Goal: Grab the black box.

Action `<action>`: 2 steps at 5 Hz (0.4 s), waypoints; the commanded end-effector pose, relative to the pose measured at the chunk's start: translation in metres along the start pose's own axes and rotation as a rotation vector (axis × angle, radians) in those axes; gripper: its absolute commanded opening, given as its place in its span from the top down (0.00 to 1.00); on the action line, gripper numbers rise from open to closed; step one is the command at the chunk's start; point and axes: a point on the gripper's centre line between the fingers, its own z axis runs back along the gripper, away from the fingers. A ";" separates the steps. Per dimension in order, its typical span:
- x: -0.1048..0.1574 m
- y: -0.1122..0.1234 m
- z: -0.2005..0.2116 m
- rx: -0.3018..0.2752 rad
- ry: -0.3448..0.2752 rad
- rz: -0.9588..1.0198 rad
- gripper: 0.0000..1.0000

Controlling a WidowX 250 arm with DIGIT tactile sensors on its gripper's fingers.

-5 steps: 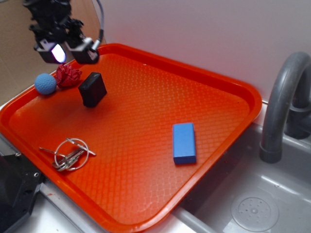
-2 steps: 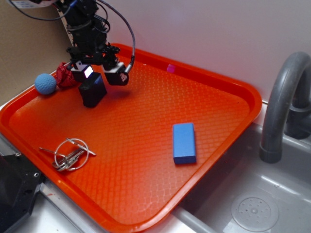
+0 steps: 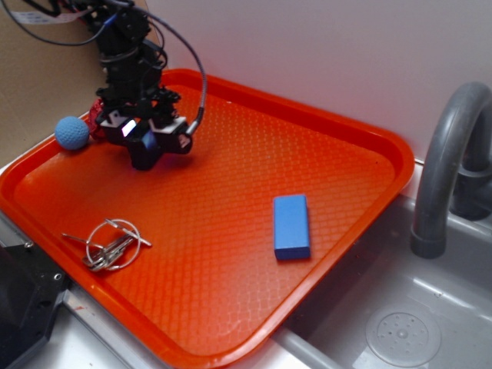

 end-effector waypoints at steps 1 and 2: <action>-0.014 0.004 0.005 0.035 -0.059 -0.006 1.00; -0.022 0.006 0.007 0.043 -0.060 -0.007 1.00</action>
